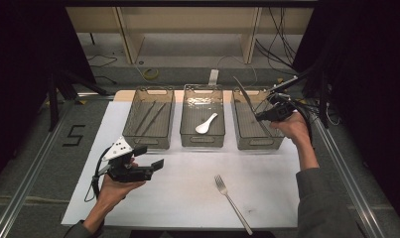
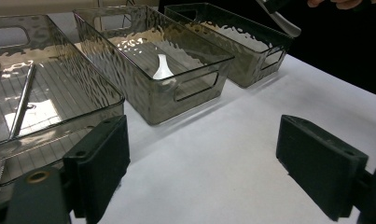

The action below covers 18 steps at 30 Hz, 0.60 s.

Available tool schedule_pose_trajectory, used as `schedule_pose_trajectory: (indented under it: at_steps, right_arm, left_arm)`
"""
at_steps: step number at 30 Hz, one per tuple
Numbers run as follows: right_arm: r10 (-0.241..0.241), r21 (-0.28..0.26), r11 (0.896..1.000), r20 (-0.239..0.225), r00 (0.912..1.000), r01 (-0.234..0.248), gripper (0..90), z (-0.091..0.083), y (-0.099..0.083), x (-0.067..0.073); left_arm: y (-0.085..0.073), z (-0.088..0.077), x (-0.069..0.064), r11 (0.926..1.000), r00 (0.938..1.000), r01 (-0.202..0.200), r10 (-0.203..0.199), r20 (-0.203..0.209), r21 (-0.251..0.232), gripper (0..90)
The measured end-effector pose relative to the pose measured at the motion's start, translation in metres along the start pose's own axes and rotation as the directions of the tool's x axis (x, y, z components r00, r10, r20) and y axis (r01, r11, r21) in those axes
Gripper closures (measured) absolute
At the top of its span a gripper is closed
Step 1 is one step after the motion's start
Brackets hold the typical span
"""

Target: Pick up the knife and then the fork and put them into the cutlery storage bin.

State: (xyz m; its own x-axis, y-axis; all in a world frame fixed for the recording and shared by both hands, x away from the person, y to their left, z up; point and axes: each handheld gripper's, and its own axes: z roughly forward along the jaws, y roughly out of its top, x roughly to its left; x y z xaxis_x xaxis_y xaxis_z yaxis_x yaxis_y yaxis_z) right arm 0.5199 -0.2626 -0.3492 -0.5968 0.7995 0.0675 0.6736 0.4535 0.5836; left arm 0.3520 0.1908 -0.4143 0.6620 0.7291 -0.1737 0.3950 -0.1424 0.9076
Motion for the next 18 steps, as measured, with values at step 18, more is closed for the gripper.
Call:
schedule_pose_trajectory:
  at_steps: [18]
  right_arm:
    - [0.093,0.004,0.996,0.069,0.9933,-0.093,84.2,0.021,0.004,-0.019]
  left_arm:
    - [0.0,0.001,-0.002,1.0,1.0,-0.006,0.006,0.0,-0.001,16.7]
